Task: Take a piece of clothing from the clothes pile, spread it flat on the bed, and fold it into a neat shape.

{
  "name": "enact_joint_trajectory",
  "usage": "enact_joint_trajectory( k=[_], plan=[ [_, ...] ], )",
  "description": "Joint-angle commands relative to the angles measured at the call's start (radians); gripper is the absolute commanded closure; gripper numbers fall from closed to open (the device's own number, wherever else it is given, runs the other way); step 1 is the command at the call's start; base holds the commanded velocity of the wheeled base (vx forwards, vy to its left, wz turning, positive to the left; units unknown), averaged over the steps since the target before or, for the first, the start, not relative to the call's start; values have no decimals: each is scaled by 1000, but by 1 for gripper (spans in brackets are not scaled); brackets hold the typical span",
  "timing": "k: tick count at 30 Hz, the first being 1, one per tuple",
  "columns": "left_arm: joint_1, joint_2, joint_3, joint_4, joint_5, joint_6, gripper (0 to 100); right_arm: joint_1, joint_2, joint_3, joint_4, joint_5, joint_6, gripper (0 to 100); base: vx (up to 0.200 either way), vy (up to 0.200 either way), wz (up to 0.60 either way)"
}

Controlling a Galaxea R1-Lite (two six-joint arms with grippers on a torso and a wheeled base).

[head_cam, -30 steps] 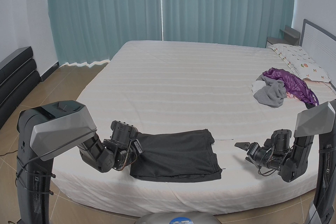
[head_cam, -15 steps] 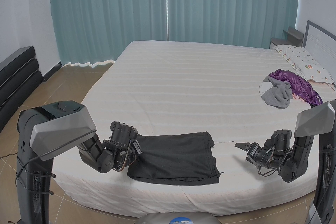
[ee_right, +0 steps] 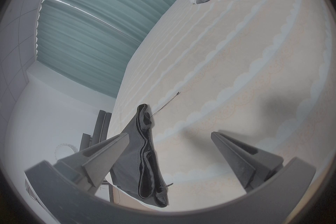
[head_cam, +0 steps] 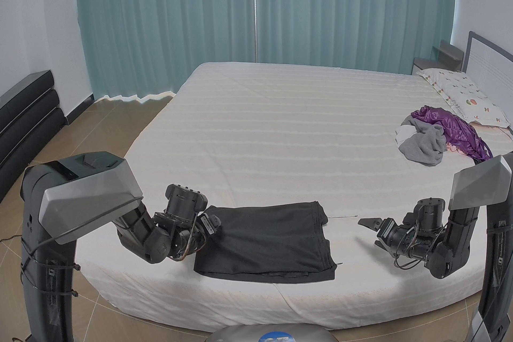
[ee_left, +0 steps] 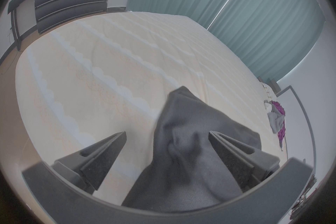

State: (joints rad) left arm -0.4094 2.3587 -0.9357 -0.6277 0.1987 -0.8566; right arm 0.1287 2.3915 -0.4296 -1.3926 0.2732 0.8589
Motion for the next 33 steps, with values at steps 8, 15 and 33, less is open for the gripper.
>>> enact_joint_trajectory(
  k=[8, 15, 33],
  plan=[
    [127, -113, 29, 0, -180, -56, 0, -14, -35, 25, -34, -25, 17, 0, 0, 0, 0],
    [161, -308, 91, -15, -225, -67, 0, -35, -239, 178, -174, -78, -15, 0, 0, 0, 0],
    [161, -1153, 411, -32, 48, 146, 0, -110, -1292, 430, 113, -138, -400, 0, 0, 0, 0]
  ],
)
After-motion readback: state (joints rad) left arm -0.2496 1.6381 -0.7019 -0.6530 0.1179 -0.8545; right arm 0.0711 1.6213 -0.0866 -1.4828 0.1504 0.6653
